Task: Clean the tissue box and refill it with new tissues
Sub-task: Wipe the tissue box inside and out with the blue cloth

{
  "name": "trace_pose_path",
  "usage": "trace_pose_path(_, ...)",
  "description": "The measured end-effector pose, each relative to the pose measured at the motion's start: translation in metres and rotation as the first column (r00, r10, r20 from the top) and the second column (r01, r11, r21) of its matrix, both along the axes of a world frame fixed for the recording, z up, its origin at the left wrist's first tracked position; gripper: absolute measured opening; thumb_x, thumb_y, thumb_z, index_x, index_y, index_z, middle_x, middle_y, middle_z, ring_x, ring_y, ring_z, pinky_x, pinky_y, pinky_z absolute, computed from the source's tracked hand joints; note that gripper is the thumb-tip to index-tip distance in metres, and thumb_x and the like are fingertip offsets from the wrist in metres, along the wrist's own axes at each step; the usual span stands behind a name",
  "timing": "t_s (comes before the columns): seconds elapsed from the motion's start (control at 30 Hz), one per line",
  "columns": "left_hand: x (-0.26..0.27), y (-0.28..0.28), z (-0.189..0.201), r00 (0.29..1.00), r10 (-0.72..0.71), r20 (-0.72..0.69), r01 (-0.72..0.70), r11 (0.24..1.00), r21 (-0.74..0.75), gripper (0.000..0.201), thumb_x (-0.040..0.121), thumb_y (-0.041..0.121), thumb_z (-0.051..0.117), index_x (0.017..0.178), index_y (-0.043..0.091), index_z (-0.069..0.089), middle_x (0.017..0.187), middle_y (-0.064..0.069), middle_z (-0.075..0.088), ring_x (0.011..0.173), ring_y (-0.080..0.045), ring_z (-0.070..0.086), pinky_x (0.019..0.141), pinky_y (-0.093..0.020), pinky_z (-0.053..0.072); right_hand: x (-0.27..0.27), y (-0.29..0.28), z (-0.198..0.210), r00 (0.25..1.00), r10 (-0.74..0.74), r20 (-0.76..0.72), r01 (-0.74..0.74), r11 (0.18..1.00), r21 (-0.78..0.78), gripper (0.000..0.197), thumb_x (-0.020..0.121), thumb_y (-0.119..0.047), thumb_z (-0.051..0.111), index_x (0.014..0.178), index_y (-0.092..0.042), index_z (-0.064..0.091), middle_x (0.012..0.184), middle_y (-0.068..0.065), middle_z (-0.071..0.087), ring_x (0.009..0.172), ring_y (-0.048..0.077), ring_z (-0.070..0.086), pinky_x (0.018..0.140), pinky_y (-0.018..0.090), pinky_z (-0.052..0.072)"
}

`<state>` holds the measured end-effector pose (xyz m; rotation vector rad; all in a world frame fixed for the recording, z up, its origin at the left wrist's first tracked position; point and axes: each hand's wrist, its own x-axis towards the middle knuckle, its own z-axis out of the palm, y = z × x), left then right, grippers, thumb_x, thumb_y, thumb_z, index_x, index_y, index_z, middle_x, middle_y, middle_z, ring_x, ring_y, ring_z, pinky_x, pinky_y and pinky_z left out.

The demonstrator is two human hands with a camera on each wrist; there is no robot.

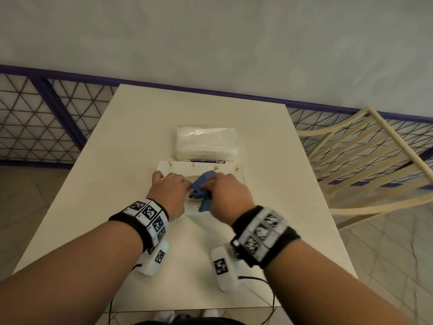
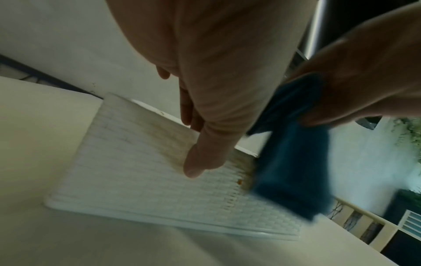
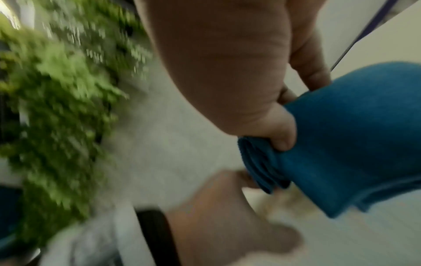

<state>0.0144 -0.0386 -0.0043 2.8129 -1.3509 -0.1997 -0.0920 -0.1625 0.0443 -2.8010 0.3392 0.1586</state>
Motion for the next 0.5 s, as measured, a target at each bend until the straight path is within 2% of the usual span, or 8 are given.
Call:
trace_pose_path(0.07, 0.000, 0.001, -0.001, 1.000, 0.014, 0.000, -0.014, 1.000, -0.020, 0.030, 0.075, 0.023, 0.058, 0.104, 0.031, 0.056, 0.103, 0.010, 0.053, 0.115, -0.015, 0.044, 0.094, -0.042, 0.016, 0.013, 0.020, -0.017, 0.994, 0.068, -0.090, -0.071, 0.997, -0.040, 0.036, 0.083, -0.024, 0.067, 0.118, -0.025, 0.063, 0.127, 0.002, 0.052, 0.113, 0.030, 0.048, 0.083, 0.036, 0.047)
trace_pose_path(0.17, 0.002, 0.001, -0.002, 1.000, -0.005, 0.008, 0.005, 1.000, -0.018, 0.034, 0.077, 0.024, 0.059, 0.109, 0.034, 0.058, 0.107, 0.011, 0.055, 0.118, -0.014, 0.042, 0.099, -0.045, 0.012, 0.021, 0.021, -0.020, 0.972, 0.092, -0.216, -0.098, 0.995, -0.013, 0.044, 0.083, -0.024, 0.069, 0.124, -0.015, 0.058, 0.127, 0.010, 0.052, 0.118, 0.031, 0.048, 0.091, 0.038, 0.046)
trace_pose_path(0.23, 0.002, 0.002, 0.000, 1.000, -0.020, 0.006, 0.020, 1.000, 0.010, 0.045, 0.075, 0.022, 0.062, 0.118, 0.034, 0.055, 0.116, 0.010, 0.054, 0.122, -0.014, 0.039, 0.103, -0.047, 0.011, 0.022, 0.002, -0.010, 0.940, -0.004, -0.342, -0.001, 1.000, -0.014, 0.046, 0.083, -0.024, 0.069, 0.125, -0.011, 0.056, 0.118, 0.011, 0.060, 0.108, 0.029, 0.057, 0.090, 0.035, 0.047)
trace_pose_path(0.27, 0.002, 0.002, 0.000, 1.000, -0.022, 0.005, 0.022, 1.000, 0.018, 0.050, 0.075, 0.021, 0.064, 0.122, 0.034, 0.054, 0.119, 0.010, 0.053, 0.124, -0.014, 0.038, 0.105, -0.047, 0.010, 0.021, -0.011, -0.005, 0.923, -0.067, -0.379, 0.077, 0.997, 0.010, 0.042, 0.085, -0.024, 0.066, 0.123, -0.009, 0.058, 0.107, 0.008, 0.063, 0.096, 0.026, 0.060, 0.087, 0.031, 0.047)
trace_pose_path(0.33, 0.002, 0.003, -0.002, 1.000, -0.024, 0.004, 0.024, 1.000, 0.011, 0.053, 0.075, 0.019, 0.064, 0.126, 0.032, 0.052, 0.120, 0.010, 0.052, 0.125, -0.013, 0.038, 0.107, -0.048, 0.008, 0.014, -0.033, 0.004, 0.894, -0.149, -0.423, 0.173, 0.985, 0.019, 0.033, 0.087, -0.023, 0.061, 0.116, -0.008, 0.065, 0.090, 0.003, 0.063, 0.079, 0.022, 0.058, 0.079, 0.027, 0.043)
trace_pose_path(0.37, 0.002, 0.003, -0.003, 1.000, -0.023, -0.002, 0.023, 1.000, 0.005, 0.054, 0.075, 0.017, 0.063, 0.126, 0.031, 0.052, 0.120, 0.010, 0.052, 0.125, -0.013, 0.038, 0.107, -0.048, 0.007, 0.012, -0.041, 0.007, 0.880, -0.168, -0.445, 0.175, 0.984, -0.026, 0.031, 0.087, -0.021, 0.058, 0.115, -0.008, 0.066, 0.094, 0.005, 0.064, 0.083, 0.024, 0.060, 0.080, 0.028, 0.045)
trace_pose_path(0.43, 0.002, 0.004, -0.004, 1.000, -0.024, -0.010, 0.024, 1.000, 0.013, 0.054, 0.076, 0.015, 0.062, 0.127, 0.031, 0.052, 0.119, 0.009, 0.052, 0.124, -0.013, 0.038, 0.108, -0.049, 0.006, 0.014, -0.042, 0.008, 0.878, -0.167, -0.449, 0.146, 0.986, -0.083, 0.032, 0.088, -0.015, 0.056, 0.118, -0.011, 0.065, 0.114, 0.011, 0.065, 0.104, 0.029, 0.061, 0.090, 0.033, 0.048)
trace_pose_path(0.5, 0.002, 0.003, -0.002, 1.000, -0.029, -0.006, 0.029, 0.999, 0.033, 0.052, 0.077, 0.016, 0.060, 0.126, 0.031, 0.052, 0.118, 0.009, 0.051, 0.124, -0.014, 0.038, 0.108, -0.049, 0.007, 0.020, -0.025, 0.000, 0.909, -0.111, -0.401, 0.119, 0.993, -0.004, 0.033, 0.087, -0.017, 0.061, 0.120, -0.015, 0.065, 0.118, 0.011, 0.065, 0.108, 0.030, 0.061, 0.094, 0.035, 0.049)
